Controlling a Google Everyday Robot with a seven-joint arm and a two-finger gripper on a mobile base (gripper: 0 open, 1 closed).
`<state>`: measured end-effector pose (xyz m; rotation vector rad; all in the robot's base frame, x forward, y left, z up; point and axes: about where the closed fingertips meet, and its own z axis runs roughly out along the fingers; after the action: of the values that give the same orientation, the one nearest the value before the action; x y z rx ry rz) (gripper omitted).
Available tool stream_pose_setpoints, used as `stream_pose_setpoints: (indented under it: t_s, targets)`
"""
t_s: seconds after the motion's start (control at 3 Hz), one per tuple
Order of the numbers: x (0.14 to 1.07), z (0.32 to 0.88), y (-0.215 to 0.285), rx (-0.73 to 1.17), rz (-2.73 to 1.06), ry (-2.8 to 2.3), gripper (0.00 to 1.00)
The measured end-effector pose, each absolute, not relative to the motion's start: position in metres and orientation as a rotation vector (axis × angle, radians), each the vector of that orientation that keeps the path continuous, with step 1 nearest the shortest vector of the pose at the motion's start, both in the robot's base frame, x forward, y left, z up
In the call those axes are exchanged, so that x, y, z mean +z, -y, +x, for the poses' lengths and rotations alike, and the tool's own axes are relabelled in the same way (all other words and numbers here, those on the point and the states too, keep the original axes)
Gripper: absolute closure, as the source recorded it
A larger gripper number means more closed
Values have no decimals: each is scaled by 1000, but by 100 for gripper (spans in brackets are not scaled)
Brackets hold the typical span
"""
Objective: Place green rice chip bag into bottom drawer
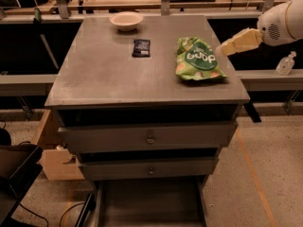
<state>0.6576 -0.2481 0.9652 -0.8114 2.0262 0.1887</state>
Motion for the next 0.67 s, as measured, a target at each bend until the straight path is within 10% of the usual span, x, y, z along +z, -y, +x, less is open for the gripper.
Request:
stream_pose_setpoints:
  t_s: [0.67]
  targets:
    - [952,667,240,152,-767,-2067,0]
